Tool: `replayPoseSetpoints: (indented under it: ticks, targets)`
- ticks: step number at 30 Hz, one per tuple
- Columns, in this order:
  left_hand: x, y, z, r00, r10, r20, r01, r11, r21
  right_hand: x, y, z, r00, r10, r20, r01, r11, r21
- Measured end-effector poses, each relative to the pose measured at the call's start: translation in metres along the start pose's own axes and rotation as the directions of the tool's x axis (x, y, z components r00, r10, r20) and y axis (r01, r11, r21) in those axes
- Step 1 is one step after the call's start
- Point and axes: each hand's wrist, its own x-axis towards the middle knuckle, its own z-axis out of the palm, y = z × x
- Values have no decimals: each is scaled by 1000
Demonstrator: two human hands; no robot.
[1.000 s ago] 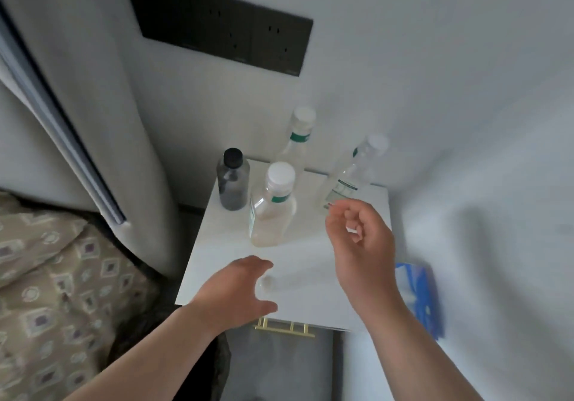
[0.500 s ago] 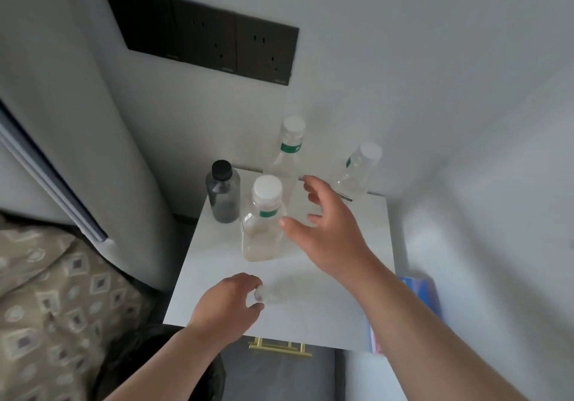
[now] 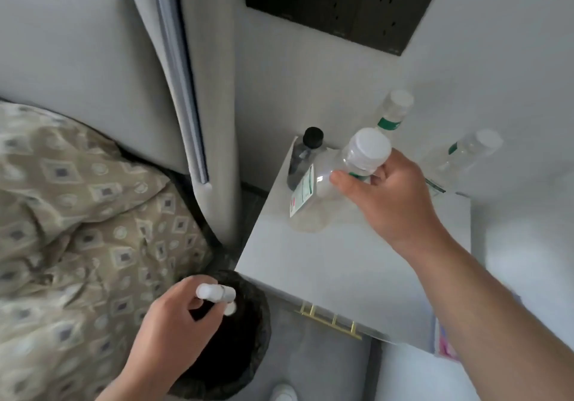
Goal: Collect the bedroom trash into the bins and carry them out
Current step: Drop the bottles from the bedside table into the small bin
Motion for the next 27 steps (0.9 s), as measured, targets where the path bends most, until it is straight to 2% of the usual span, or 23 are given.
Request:
replayPoseSetpoints:
  ticks: [4, 7, 12, 20, 24, 27]
  targets:
    - [-5, -39, -34, 977, -155, -148, 151, 988, -39, -36, -35, 30, 994, -65, 93, 48, 984, 174]
    - [-10, -67, -51, 951, -273, -148, 265, 962, -70, -69, -35, 74, 979, -22, 202, -17, 983, 185]
    - [-18, -122, -49, 938, -339, -66, 342, 939, 39, -125, -4, 142, 933, 127, 337, -124, 992, -29]
    - [-16, -190, 12, 942, -336, 8, 333, 937, 105, -168, 108, 206, 863, 371, 344, -300, 923, -243]
    - [4, -225, 56, 910, -406, 84, 387, 905, 177, -171, 170, 238, 815, 455, 359, -360, 883, -302]
    - [25, -247, 94, 877, -452, 161, 417, 884, 211, -167, 205, 258, 805, 468, 365, -357, 873, -332]
